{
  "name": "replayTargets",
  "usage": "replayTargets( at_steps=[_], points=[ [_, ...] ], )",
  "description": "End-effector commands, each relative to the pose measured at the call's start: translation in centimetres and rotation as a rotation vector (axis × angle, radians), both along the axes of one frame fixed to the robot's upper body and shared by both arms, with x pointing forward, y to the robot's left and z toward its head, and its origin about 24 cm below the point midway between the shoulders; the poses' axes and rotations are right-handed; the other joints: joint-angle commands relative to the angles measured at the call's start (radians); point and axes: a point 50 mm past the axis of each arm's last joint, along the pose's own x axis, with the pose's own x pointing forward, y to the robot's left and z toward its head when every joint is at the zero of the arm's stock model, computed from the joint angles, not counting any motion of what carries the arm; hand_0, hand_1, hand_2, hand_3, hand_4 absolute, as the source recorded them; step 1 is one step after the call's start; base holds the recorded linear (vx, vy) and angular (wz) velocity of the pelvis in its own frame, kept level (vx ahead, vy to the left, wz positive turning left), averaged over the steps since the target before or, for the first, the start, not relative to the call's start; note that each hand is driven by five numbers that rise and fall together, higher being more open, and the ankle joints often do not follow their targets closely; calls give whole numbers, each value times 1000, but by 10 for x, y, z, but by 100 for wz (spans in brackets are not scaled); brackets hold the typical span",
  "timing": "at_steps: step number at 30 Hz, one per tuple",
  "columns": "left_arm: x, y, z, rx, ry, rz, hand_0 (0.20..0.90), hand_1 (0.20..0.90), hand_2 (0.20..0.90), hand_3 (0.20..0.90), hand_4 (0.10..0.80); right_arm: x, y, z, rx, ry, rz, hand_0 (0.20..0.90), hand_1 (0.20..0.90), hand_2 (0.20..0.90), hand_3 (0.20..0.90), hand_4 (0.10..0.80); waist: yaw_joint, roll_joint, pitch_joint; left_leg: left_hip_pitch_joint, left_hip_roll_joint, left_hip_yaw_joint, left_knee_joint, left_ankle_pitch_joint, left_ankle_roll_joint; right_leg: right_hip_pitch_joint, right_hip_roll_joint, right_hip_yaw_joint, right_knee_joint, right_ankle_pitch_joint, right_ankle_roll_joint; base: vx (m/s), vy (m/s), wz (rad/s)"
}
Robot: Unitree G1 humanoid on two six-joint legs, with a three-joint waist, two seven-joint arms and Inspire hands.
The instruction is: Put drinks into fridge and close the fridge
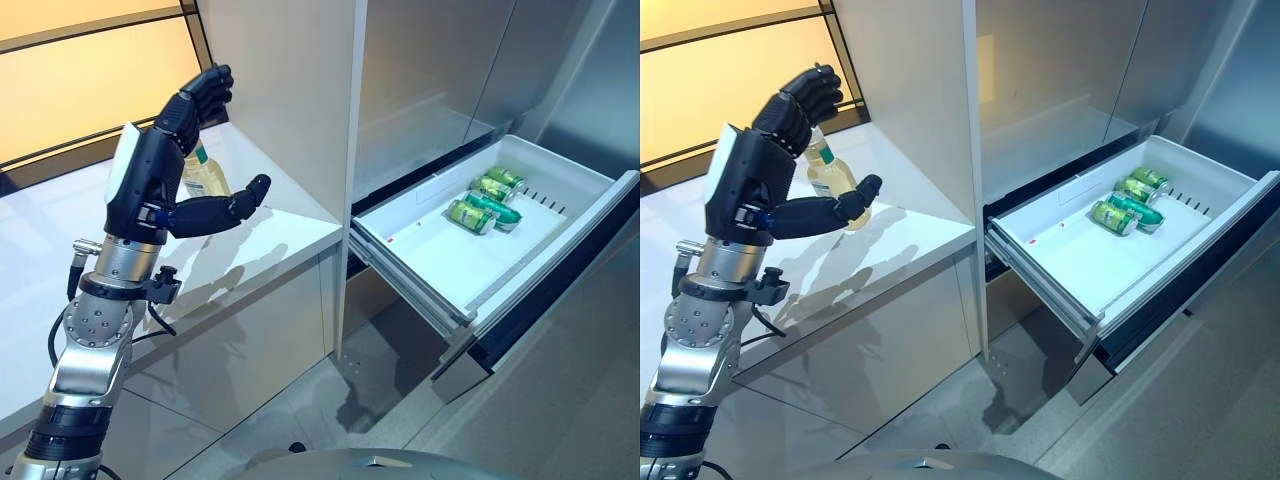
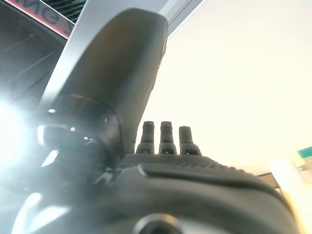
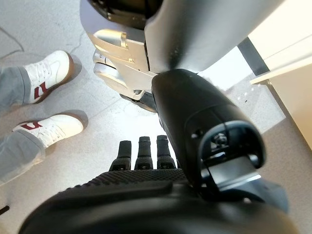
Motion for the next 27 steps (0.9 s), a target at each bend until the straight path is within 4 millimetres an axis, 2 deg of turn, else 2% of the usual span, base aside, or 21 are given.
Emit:
replayTargets(
  at_steps=[1,6,8,11,16,23,27],
  points=[
    [-19,-1,51,-35,-318,-45,900,900,900,900,800,21,21,-3,90,-64,6,900,900,900,900,800,-8,-25,0,11,-74,20,5,-85,66,-40,-10,35,31,30,36,0,0,0],
    [-14,7,49,-64,-300,65,900,900,900,900,800,21,22,-3,95,-60,10,900,900,900,900,800,-10,-26,-4,12,-74,19,4,-86,66,-41,-9,38,30,31,37,0,0,0],
    [-10,16,45,-84,-293,175,900,900,900,900,800,22,21,-3,97,-57,14,900,900,900,900,800,-13,-27,-6,13,-74,20,4,-87,67,-41,-8,39,29,31,36,0,0,0],
    [-6,23,42,-121,-277,241,900,900,900,900,800,22,21,-3,98,-54,12,900,900,900,900,800,-14,-27,-9,14,-75,22,4,-88,67,-40,-8,41,28,32,35,0,0,0],
    [-5,31,36,-167,-261,304,900,900,900,900,800,23,22,-3,99,-48,9,900,900,900,900,800,-16,-28,-10,18,-73,24,4,-89,67,-38,-7,44,29,31,35,0,0,0],
    [11,40,16,-226,-69,360,900,900,900,900,800,24,21,-2,100,-41,17,900,900,900,900,800,-24,-26,-13,21,-72,28,4,-89,68,-38,-4,52,28,31,34,2,0,0],
    [16,42,11,-250,-11,383,900,900,900,900,800,26,20,-2,100,-40,20,900,900,900,900,800,-26,-26,-11,18,-72,31,4,-79,69,-42,-4,52,31,39,33,0,0,0]
  ],
)
